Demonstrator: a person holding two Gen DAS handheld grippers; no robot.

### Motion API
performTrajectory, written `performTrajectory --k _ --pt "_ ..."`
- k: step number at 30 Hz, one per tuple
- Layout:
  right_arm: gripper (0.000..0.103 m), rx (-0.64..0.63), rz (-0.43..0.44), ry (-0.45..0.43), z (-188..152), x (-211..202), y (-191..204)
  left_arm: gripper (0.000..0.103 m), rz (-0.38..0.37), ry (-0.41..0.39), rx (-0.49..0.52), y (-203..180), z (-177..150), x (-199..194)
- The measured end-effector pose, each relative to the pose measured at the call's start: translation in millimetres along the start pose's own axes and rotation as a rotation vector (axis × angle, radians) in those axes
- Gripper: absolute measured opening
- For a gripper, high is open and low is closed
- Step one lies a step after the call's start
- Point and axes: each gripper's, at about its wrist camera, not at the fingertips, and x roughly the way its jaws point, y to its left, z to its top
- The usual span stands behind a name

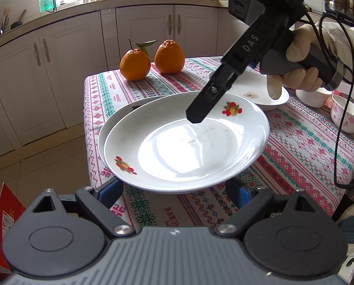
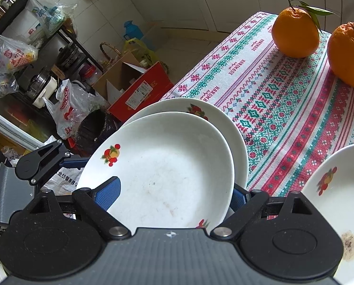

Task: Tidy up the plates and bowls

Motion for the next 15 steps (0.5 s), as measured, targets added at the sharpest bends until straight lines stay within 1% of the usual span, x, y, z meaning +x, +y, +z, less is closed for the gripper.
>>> performTrajectory --k 15 --pt "0.095 -0.003 -0.012 -0.014 -9 -12 7 0.093 0.008 0.001 -0.004 1 0 3"
